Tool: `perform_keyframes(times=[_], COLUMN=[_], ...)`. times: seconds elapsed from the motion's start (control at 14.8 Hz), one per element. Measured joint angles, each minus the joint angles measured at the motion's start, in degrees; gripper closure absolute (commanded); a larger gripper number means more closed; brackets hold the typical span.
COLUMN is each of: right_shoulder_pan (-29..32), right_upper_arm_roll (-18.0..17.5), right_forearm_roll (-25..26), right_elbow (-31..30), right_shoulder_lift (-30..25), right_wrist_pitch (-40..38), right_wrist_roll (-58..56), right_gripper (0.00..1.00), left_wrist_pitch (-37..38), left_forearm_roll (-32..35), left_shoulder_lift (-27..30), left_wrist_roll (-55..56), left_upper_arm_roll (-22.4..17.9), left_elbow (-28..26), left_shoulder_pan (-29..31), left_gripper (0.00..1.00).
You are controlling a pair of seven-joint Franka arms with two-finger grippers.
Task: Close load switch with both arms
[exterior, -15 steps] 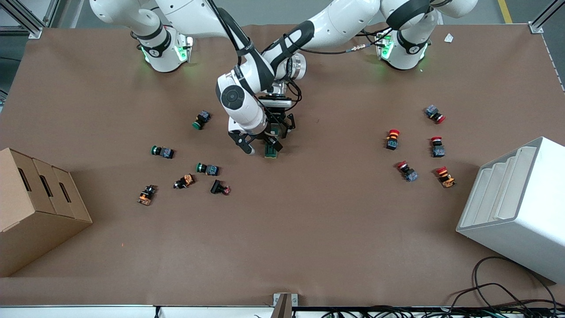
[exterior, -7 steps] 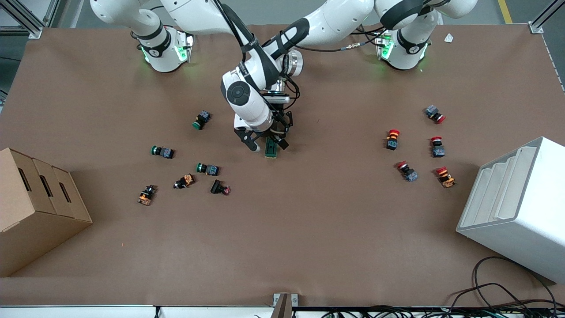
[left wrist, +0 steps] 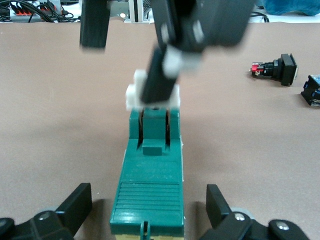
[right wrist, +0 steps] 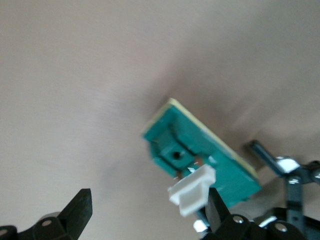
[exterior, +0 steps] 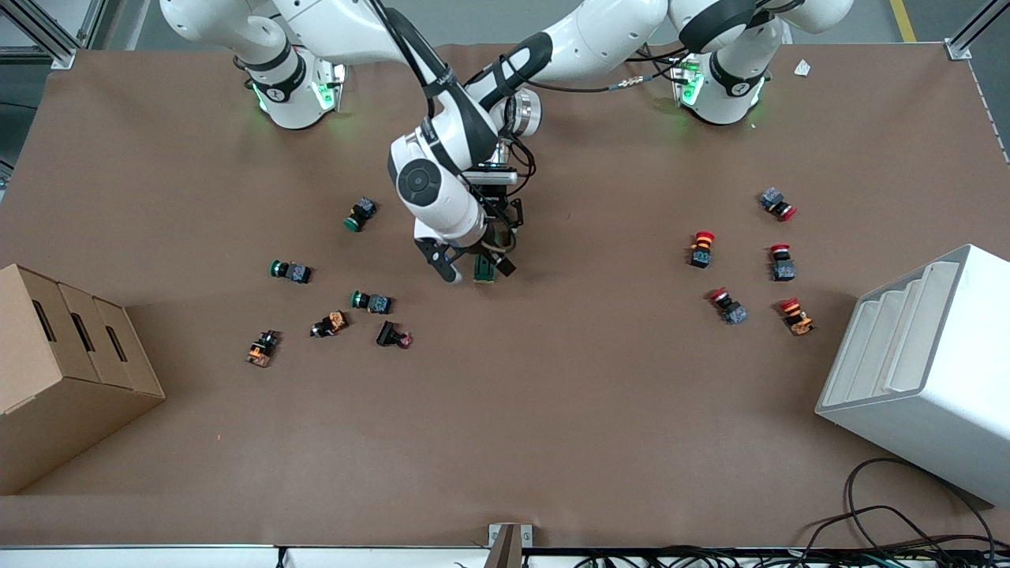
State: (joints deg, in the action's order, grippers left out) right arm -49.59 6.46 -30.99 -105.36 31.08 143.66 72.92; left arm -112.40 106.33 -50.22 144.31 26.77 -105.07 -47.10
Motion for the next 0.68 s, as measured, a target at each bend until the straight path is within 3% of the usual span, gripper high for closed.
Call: perform_keyframes(times=[0.68], right_shoulder_pan=[4.1], right_upper_arm_roll=[0.0], right_forearm_roll=[0.7], right_elbow=[8.0], right_shoulder_lift=[7.8], right_wrist_pitch=[-0.2], right_wrist_roll=[-0.2], right_gripper=[0.0], left_wrist_pitch=[-0.1], left_forearm_roll=[0.0], left_shoulder_lift=[0.0], left_wrist_roll=[-0.3], left_upper_arm_roll=[0.0], left_elbow=[0.1], left_shoulder_pan=[0.0], left_gripper=[0.0])
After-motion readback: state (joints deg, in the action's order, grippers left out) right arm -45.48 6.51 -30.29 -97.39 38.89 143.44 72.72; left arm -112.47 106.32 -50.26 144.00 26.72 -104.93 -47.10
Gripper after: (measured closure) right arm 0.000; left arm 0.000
